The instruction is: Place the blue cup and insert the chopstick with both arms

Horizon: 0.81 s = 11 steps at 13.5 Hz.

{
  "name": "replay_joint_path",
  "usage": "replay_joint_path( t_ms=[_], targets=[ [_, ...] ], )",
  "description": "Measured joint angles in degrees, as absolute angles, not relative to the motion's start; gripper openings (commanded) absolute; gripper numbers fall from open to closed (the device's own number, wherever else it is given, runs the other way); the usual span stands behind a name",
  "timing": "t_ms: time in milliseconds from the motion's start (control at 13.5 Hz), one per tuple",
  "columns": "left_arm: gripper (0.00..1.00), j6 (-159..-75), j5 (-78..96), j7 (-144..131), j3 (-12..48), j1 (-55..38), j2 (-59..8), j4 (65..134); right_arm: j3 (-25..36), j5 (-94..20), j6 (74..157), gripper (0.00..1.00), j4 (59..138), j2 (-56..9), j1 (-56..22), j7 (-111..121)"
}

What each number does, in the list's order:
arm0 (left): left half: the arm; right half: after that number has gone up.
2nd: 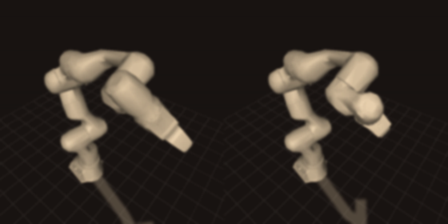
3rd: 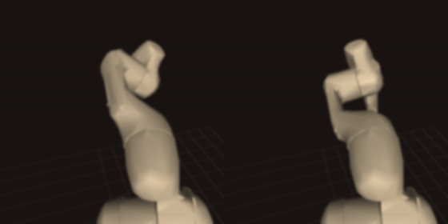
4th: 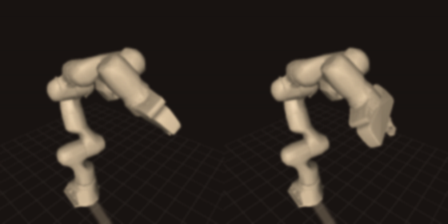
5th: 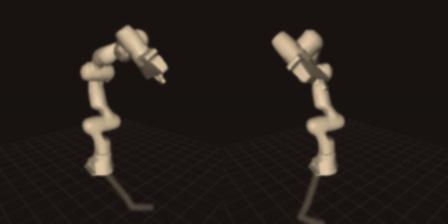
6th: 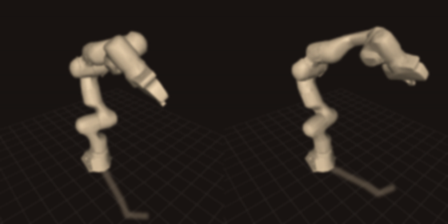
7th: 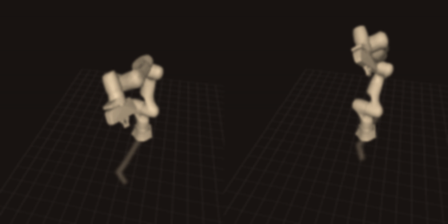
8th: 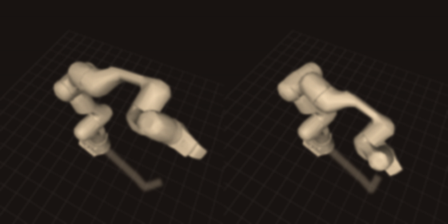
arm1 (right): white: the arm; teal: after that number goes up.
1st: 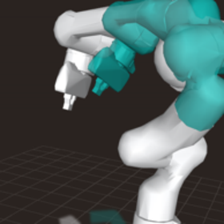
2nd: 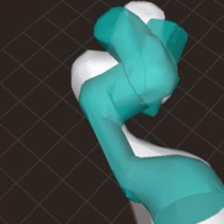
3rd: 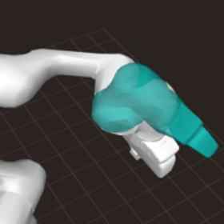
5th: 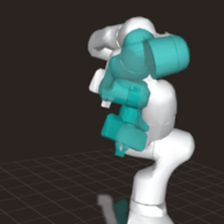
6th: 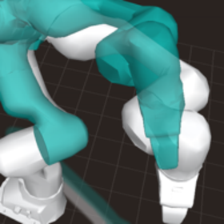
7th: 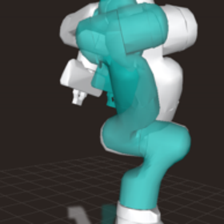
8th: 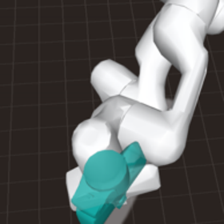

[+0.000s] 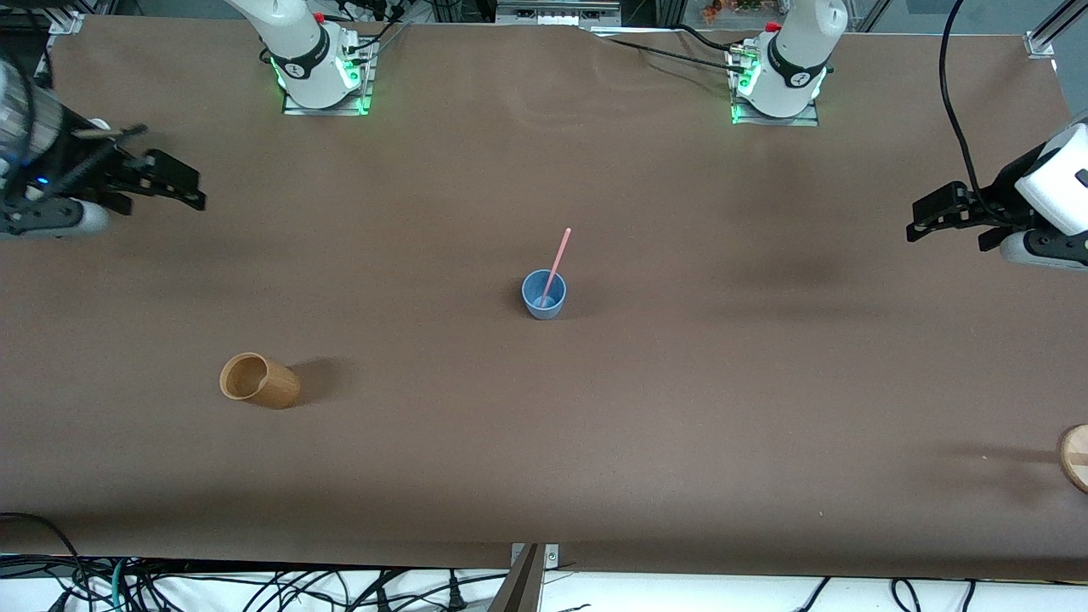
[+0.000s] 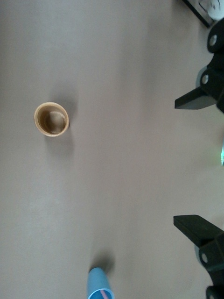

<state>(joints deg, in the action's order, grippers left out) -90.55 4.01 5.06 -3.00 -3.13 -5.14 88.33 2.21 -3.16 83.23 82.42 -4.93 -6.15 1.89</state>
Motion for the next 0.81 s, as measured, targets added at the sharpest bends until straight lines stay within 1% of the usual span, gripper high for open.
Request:
replay_joint_path(
  t_ms=[148,812],
  targets=[
    [1.00,-90.78,4.01,4.97,-2.84,-3.18,-5.14,88.62,3.00,-2.09,83.24,1.00,82.82,-4.57,-5.59,5.12],
    [1.00,-91.13,4.01,4.96,-2.85,-3.20,-5.21,88.62,3.03,-1.59,83.34,1.00,83.09,-4.64,-5.55,5.47]
  ],
)
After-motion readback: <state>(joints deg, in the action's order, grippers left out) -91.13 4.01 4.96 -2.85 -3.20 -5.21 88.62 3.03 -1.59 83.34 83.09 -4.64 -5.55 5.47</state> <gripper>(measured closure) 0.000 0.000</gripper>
